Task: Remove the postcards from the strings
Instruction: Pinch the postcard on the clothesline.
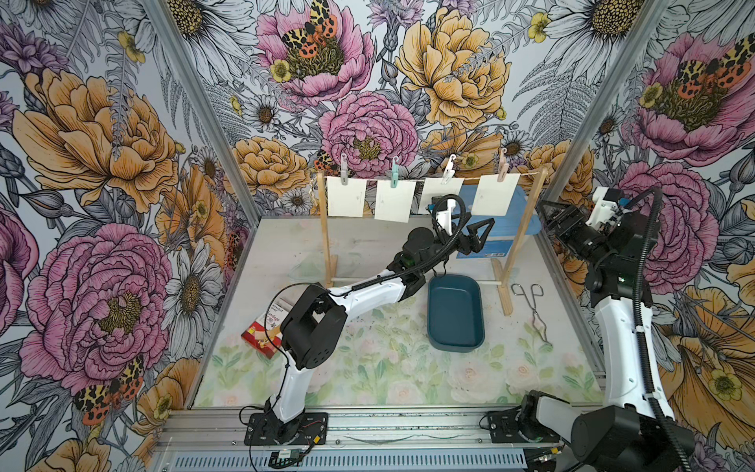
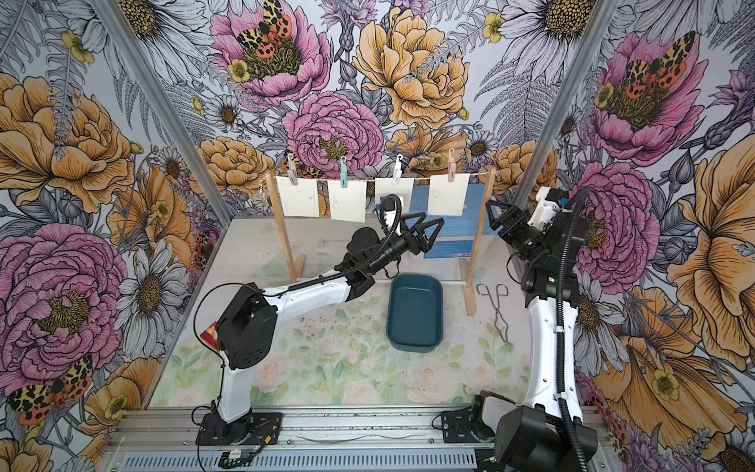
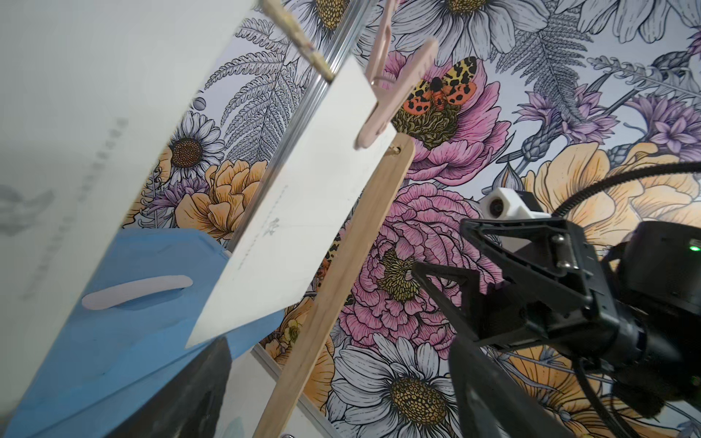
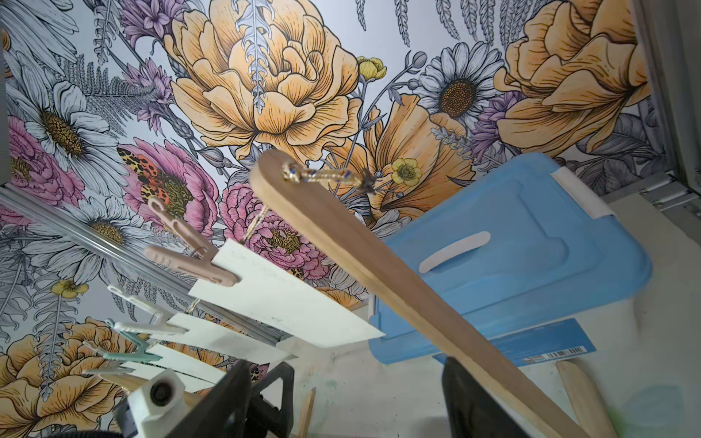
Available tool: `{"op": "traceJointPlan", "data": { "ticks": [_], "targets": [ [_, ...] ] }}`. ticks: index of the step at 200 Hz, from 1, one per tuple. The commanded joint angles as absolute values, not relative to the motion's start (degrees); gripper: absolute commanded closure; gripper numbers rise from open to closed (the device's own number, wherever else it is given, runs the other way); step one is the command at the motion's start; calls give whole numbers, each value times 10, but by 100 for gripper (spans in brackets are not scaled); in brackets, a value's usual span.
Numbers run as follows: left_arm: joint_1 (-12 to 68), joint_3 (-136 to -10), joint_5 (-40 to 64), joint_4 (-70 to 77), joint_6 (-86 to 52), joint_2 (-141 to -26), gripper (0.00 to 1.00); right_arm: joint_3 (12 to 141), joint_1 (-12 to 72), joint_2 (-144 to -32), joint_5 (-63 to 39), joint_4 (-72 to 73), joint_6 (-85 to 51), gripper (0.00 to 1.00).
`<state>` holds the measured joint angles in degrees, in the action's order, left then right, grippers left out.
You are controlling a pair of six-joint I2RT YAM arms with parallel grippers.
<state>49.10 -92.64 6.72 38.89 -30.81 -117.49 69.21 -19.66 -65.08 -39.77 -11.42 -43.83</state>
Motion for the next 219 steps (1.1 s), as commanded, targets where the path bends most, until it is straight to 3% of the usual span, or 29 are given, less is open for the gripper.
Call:
{"op": "traceJointPlan", "data": {
  "ticks": [1, 37, 73, 129, 161, 202, 219],
  "targets": [
    [485, -967, 46, 383, -315, -1194, 9, 704, -188, -628, -411, -115, -424, 22],
    [478, -1025, 39, 363, -314, -1237, 5, 719, -180, -625, -417, -115, -424, 23],
    [471, -1080, 56, 344, -314, -1270, 7, 719, -178, -622, -422, -116, -422, 23],
    [468, -1039, 149, 416, -347, -1257, 36, 720, -177, -632, -417, -115, -420, 24],
    [466, -967, 182, 507, -393, -1234, 44, 733, -174, -637, -417, -115, -417, 25],
    [469, -957, 205, 528, -408, -1234, 50, 775, -159, -655, -428, -118, -410, 27],
    [467, -960, 204, 535, -411, -1235, 58, 798, -151, -666, -435, -126, -401, 28]
  ]
}}
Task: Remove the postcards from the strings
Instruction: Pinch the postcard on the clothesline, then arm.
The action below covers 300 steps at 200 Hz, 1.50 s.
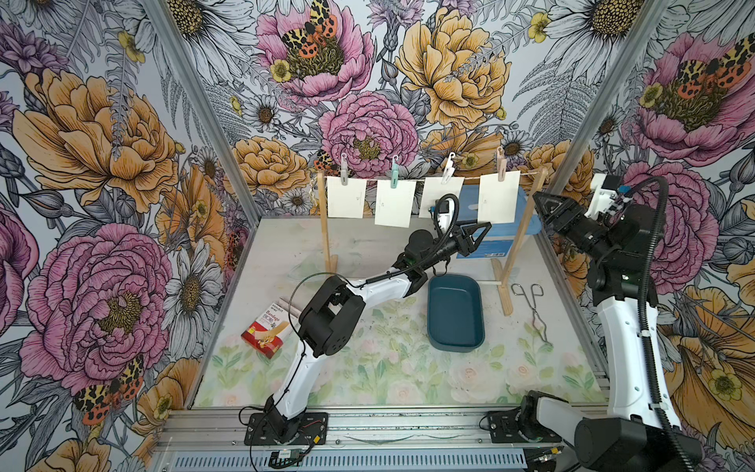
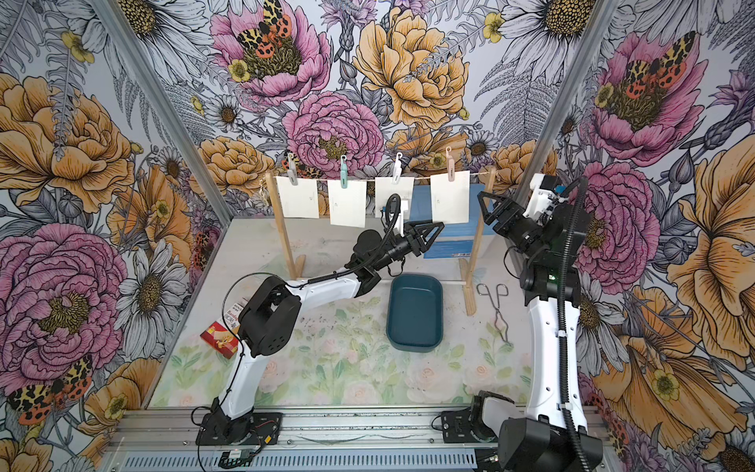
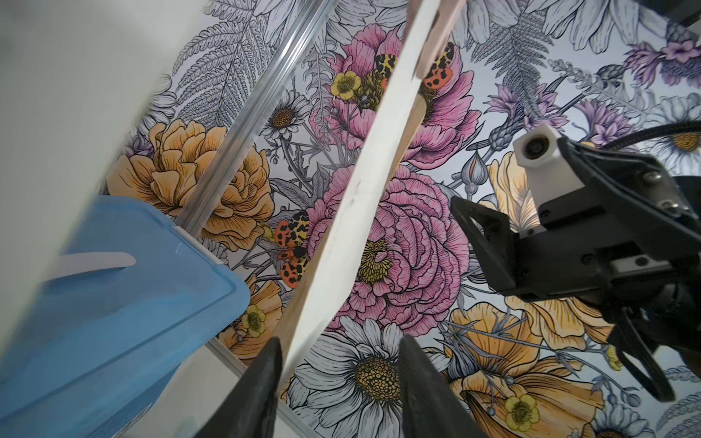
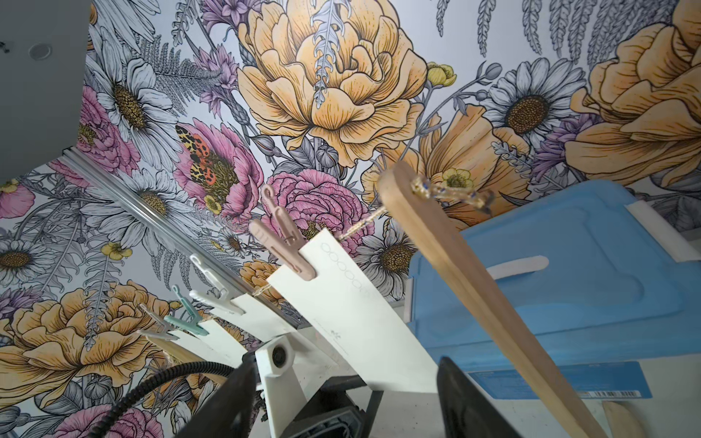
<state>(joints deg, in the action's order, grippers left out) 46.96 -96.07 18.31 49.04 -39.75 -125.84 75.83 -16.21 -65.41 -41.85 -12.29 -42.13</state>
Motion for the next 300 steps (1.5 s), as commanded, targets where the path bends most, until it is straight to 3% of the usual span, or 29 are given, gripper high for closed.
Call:
{"op": "traceJointPlan", "data": {
  "ticks": [1, 57, 99, 220, 300],
  "targets": [
    [466, -960, 204, 535, -411, -1235, 58, 800, -151, -667, -435, -127, -400, 28],
    [463, -970, 212, 524, -413, -1242, 77, 910, -142, -734, -481, -155, -351, 31],
    [453, -989, 219, 501, -424, -1246, 100, 1019, -143, -817, -540, -161, -336, 31],
    [425, -1021, 248, 466, -437, -1256, 100, 1288, -108, -1036, -638, -173, -362, 30],
    [415, -1036, 297, 513, -511, -1270, 100, 1314, -101, -1072, -705, -173, -331, 29]
  ]
}}
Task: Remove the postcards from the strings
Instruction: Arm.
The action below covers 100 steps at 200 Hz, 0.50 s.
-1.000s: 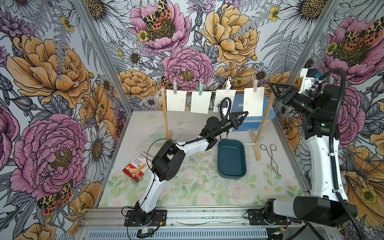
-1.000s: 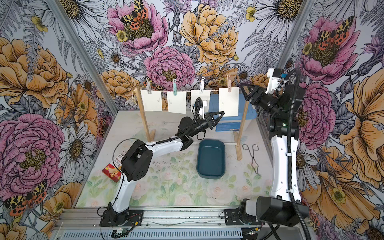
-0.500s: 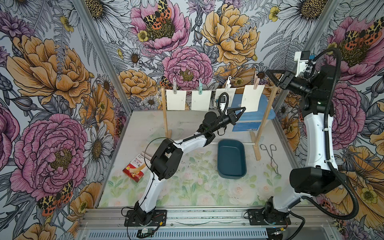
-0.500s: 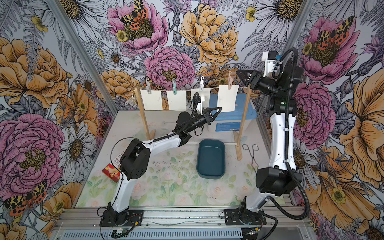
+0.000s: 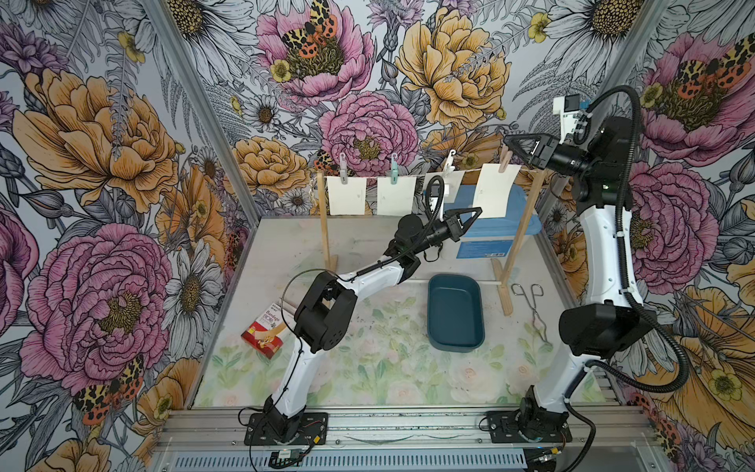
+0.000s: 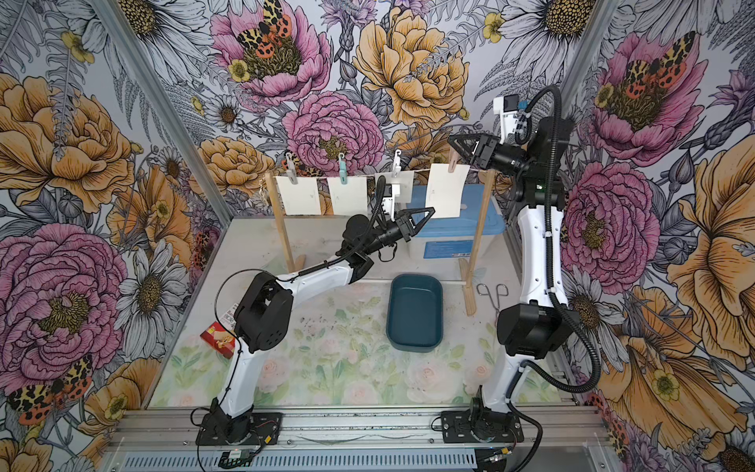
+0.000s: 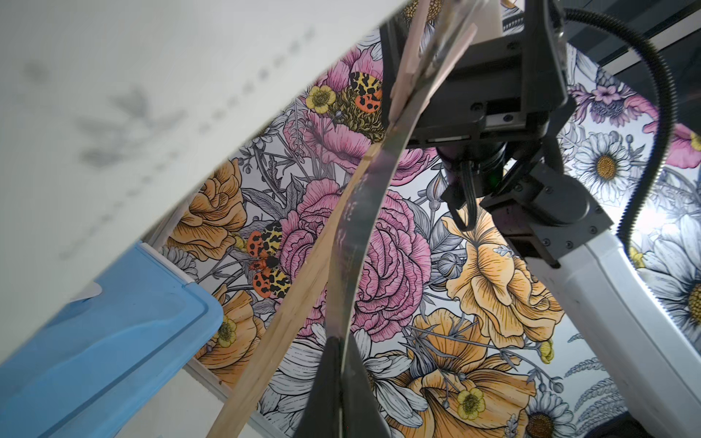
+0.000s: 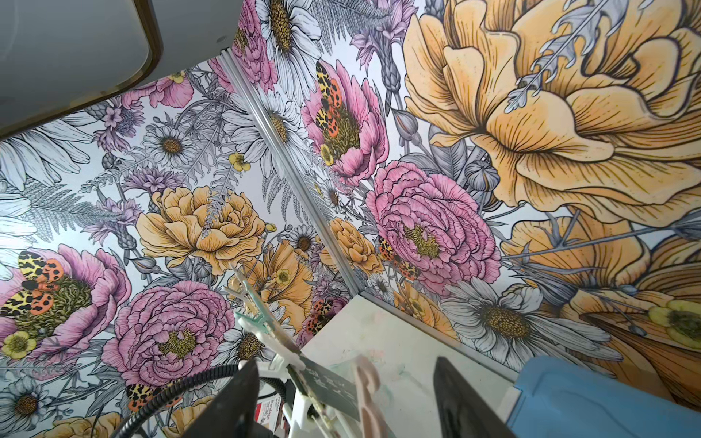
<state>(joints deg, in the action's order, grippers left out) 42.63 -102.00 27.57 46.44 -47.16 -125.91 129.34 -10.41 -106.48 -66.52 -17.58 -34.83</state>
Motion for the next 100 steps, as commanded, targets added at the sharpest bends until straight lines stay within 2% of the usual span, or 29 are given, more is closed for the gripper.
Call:
{"op": "traceJointPlan", "data": {
  "ticks": [1, 53, 100],
  "targets": [
    [414, -1037, 298, 515, -512, -1270, 100, 1314, -101, -1072, -707, -172, -331, 29],
    [411, -1053, 332, 535, -554, -1282, 100, 1310, -99, -1069, -754, -172, -306, 29],
    [411, -1037, 331, 536, -541, -1271, 100, 1294, -99, -1063, -673, -173, -301, 25]
  ]
}}
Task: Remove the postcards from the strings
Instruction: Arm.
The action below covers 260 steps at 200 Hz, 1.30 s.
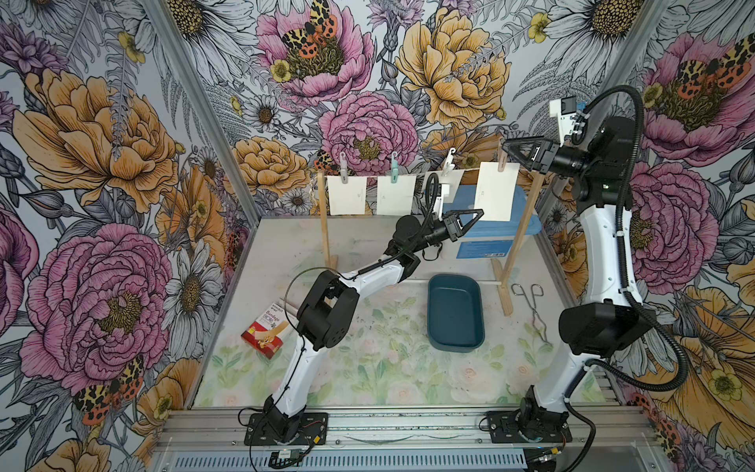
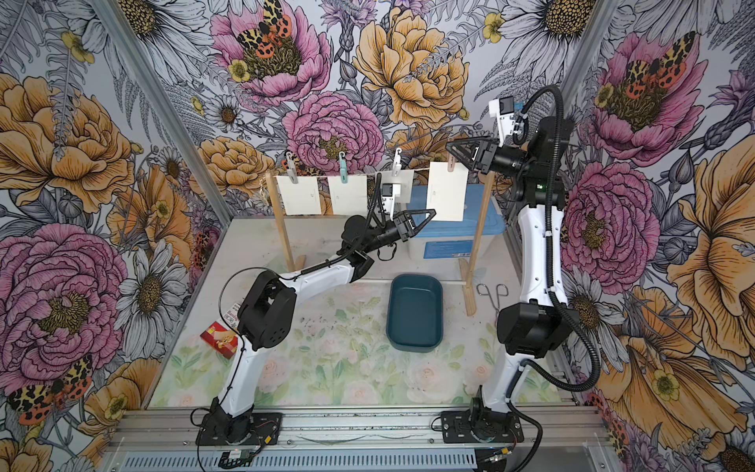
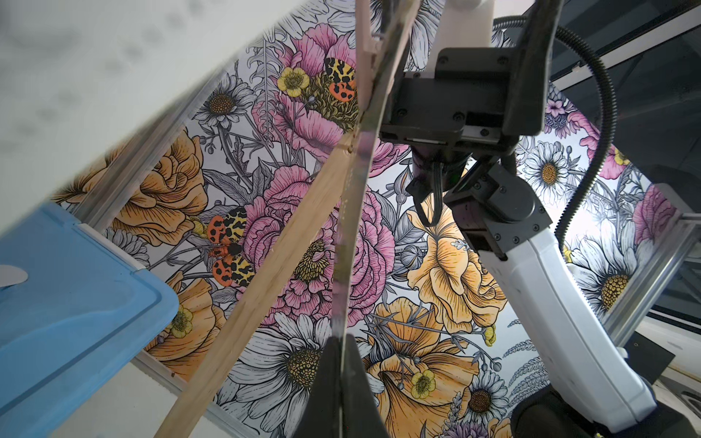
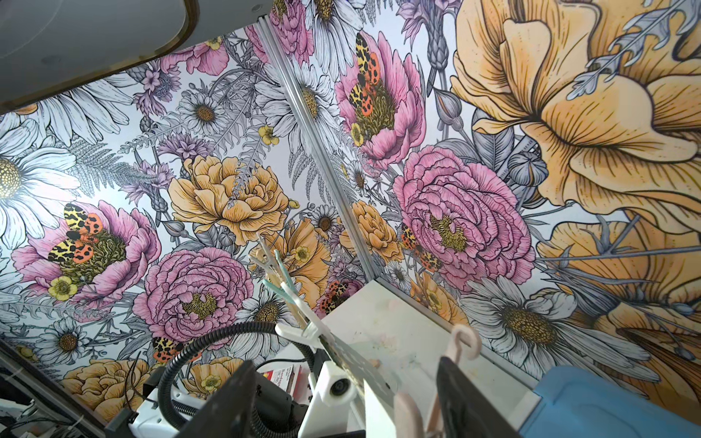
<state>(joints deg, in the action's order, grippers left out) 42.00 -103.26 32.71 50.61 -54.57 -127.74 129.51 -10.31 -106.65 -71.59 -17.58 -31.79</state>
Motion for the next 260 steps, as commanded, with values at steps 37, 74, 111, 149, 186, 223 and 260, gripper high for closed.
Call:
{"op": "traceJointPlan", "data": {
  "ticks": [37, 74, 111, 149, 186, 223, 260],
  "targets": [
    [407, -1023, 324, 534, -516, -1266, 100, 1308, -107, -1066, -640, -175, -306, 23],
    [403, -1030, 322, 525, -499, -1271, 100, 1322, -97, -1095, -684, -176, -318, 24],
    [400, -1045, 330, 527, -511, -1281, 100, 1335, -82, -1108, -718, -176, -312, 25],
    [399, -1056, 342, 520, -515, -1284, 100, 1345, -74, -1116, -749, -175, -305, 28],
    [395, -1069, 362, 534, -550, -1294, 100, 1342, -84, -1106, -758, -174, -299, 35],
    [393, -1084, 383, 547, -578, -1300, 100, 1340, -89, -1099, -766, -174, -293, 36],
    [392, -1089, 392, 557, -601, -1305, 100, 1336, -90, -1097, -771, -174, -289, 37]
  ]
}}
